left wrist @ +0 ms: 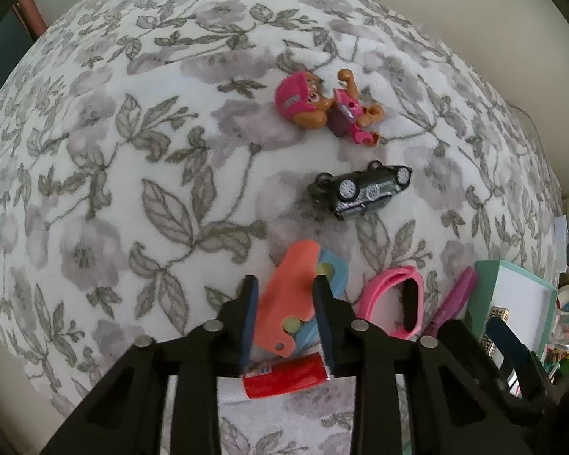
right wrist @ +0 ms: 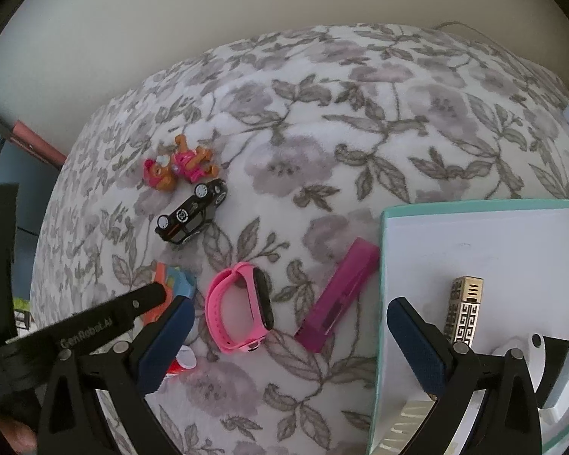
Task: Organize rigid objects
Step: 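Lift the coral-blue toy with the left tool while the right tool moves to the pink band, then grasp the pink watch band with the right tool while the left tool holds the toy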
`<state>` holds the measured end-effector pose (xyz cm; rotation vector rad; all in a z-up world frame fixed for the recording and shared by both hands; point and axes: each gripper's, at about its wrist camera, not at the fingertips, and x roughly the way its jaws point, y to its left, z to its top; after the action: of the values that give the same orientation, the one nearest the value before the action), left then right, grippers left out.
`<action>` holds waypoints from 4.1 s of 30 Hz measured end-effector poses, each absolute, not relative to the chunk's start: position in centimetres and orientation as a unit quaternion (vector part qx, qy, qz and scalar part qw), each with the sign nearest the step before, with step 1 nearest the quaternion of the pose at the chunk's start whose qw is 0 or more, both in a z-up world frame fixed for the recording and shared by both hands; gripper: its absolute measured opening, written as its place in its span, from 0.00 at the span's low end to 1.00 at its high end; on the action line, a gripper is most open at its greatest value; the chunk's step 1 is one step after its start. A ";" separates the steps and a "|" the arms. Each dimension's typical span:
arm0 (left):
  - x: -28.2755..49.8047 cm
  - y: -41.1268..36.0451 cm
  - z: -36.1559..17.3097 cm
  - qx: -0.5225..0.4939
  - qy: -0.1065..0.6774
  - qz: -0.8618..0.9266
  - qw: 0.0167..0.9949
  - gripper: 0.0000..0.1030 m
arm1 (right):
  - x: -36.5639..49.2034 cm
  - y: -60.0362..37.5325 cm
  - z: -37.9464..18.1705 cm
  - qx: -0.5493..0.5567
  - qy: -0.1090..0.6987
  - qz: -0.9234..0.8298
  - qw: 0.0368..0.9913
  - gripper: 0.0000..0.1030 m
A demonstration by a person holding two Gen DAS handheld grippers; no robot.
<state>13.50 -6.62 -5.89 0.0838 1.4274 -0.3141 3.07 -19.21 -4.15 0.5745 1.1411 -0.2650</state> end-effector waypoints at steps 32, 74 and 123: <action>14.6 -4.8 -7.9 0.064 0.671 -0.083 0.734 0.46 | 3.1 -18.7 -4.5 0.246 0.532 -0.125 0.801 0.99; 14.7 1.2 -8.7 0.053 0.675 -0.027 0.736 0.46 | 4.7 -11.9 -7.4 0.086 0.553 -0.106 0.822 0.70; 14.4 -0.2 -4.6 0.041 0.651 -0.080 0.754 0.43 | 4.2 -14.7 -2.2 0.140 0.503 -0.124 0.844 0.50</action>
<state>14.38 -0.15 -4.62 0.0896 1.4203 -0.1735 4.18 -14.65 -2.19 0.2957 1.0616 -0.2620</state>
